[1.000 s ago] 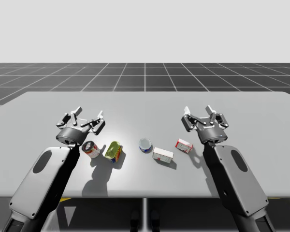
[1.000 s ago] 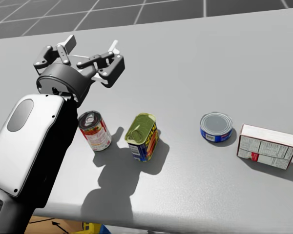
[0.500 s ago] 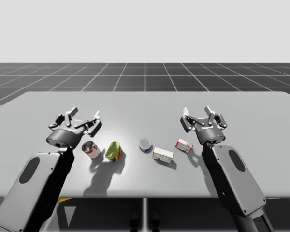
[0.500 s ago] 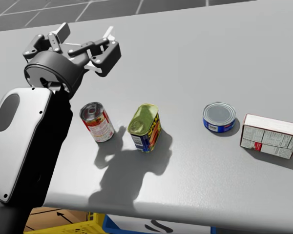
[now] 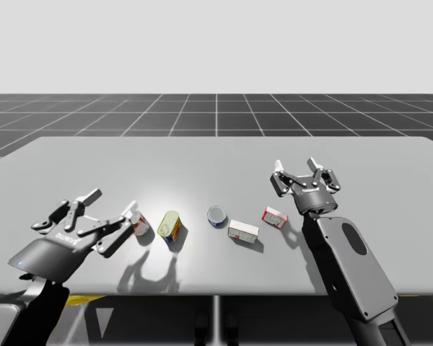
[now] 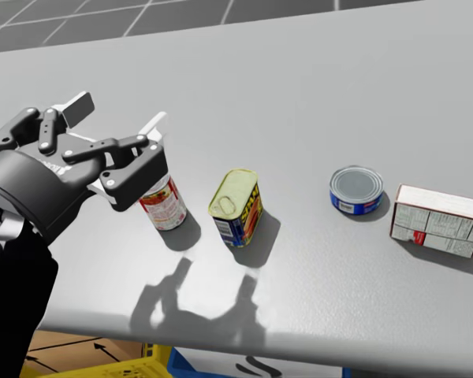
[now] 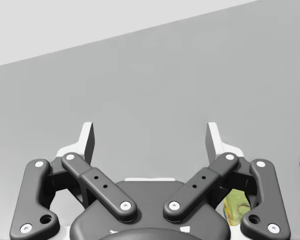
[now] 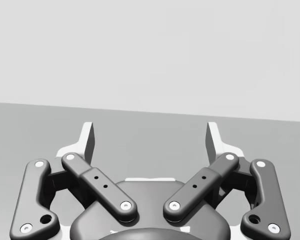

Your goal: Lift the meat can off the table.

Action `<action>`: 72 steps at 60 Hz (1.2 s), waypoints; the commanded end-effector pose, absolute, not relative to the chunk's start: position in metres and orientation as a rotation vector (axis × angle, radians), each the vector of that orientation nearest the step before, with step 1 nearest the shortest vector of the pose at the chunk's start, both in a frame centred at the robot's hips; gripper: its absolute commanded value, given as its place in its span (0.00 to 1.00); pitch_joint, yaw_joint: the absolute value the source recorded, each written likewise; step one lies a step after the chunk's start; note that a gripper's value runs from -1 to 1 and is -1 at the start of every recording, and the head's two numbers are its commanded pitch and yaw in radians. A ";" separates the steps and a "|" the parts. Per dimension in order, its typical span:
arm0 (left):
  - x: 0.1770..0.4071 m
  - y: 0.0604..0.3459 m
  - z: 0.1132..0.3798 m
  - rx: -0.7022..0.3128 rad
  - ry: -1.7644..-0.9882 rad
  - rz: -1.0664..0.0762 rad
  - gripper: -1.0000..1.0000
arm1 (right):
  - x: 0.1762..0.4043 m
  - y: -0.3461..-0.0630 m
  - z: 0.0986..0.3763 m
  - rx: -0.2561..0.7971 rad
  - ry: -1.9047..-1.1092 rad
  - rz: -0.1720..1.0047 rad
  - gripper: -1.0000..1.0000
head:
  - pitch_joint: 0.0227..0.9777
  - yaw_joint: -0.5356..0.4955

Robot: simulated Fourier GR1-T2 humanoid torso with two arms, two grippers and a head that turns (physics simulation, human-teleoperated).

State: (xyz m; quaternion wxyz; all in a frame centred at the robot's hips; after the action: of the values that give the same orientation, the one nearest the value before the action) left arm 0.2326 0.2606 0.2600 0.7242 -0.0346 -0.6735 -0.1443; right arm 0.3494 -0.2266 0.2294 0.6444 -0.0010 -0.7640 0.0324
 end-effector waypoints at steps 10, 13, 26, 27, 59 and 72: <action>0.182 0.250 0.221 -0.154 -1.370 -0.404 0.00 | 0.351 -0.226 0.228 -0.015 -1.736 0.080 0.00 | 0.88 0.77; 0.176 0.248 0.211 -0.173 -1.338 -0.397 0.00 | 0.350 -0.226 0.228 -0.016 -1.734 0.079 0.00 | 0.88 0.77; 0.160 0.238 0.179 -0.241 -1.234 -0.381 0.00 | 0.350 -0.225 0.226 -0.024 -1.729 0.083 0.00 | 0.88 0.78; 0.159 0.236 0.174 -0.254 -1.222 -0.379 0.00 | 0.350 -0.225 0.226 -0.025 -1.729 0.083 0.00 | 0.88 0.78; 0.201 0.207 0.140 -0.281 -1.203 -0.229 0.00 | 0.352 -0.224 0.224 -0.027 -1.728 0.098 0.00 | 0.88 0.77; 0.223 0.192 0.139 -0.283 -1.203 -0.208 0.00 | 0.353 -0.225 0.224 -0.032 -1.735 0.103 0.00 | 0.88 0.76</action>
State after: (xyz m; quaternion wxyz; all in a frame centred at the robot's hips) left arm 0.2084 0.2008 0.1396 0.8105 -0.1313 -0.5609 -0.1062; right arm 0.3522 -0.2243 0.2243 0.6468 -0.0127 -0.7613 0.0439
